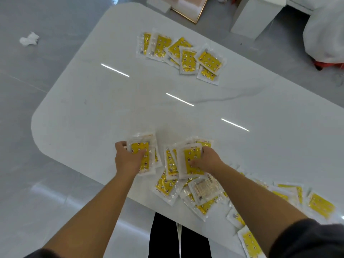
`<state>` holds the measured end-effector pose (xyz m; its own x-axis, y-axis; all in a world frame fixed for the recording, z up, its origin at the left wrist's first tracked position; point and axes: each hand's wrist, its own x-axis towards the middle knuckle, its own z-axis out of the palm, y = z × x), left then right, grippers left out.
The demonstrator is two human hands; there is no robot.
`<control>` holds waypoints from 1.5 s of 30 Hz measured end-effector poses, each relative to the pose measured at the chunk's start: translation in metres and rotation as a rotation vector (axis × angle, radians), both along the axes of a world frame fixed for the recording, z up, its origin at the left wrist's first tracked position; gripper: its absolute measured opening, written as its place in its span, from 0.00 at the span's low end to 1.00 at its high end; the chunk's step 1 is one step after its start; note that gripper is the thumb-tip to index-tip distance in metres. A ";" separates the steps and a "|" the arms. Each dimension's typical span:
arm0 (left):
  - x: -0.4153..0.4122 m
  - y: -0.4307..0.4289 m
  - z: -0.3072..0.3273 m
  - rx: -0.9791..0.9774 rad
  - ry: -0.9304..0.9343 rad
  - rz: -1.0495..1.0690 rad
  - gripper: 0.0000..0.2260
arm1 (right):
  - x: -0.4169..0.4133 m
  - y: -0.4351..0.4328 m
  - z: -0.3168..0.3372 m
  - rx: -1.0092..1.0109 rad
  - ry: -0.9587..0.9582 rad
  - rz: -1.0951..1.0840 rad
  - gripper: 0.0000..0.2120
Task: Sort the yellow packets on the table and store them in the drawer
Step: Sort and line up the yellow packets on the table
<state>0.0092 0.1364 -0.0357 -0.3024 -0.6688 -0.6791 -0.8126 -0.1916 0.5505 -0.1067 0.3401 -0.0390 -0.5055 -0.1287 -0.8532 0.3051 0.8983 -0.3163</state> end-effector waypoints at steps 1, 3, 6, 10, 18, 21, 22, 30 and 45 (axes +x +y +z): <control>0.001 -0.001 0.001 0.013 0.018 0.015 0.26 | 0.005 -0.005 -0.002 0.038 0.075 0.023 0.19; 0.004 -0.001 0.000 0.034 0.030 0.018 0.31 | 0.016 -0.012 -0.006 0.061 0.188 0.015 0.21; 0.006 0.000 -0.002 0.041 0.032 -0.046 0.29 | 0.027 -0.017 -0.016 0.130 0.290 0.084 0.26; 0.006 0.003 -0.005 0.047 0.035 -0.099 0.24 | 0.034 -0.021 -0.023 0.257 0.443 0.167 0.27; 0.008 0.006 -0.007 0.050 0.015 -0.109 0.23 | 0.033 -0.029 -0.034 0.331 0.375 0.147 0.26; 0.008 0.006 -0.007 0.050 0.008 -0.117 0.22 | 0.031 -0.031 -0.036 0.379 0.345 0.208 0.24; 0.008 0.006 -0.006 0.050 0.005 -0.119 0.22 | 0.030 -0.031 -0.035 0.389 0.326 0.226 0.23; 0.007 0.003 -0.002 0.128 0.011 -0.088 0.09 | 0.019 -0.010 -0.018 0.142 0.219 0.035 0.12; -0.151 0.090 0.003 0.247 0.159 -0.030 0.12 | -0.146 0.103 -0.003 -0.388 -0.031 -0.792 0.13</control>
<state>-0.1414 0.2264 -0.0323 -0.4354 -0.4787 -0.7624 -0.7269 -0.3126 0.6114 -0.2525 0.4426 -0.0418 -0.5464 -0.0342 -0.8368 0.8060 0.2502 -0.5365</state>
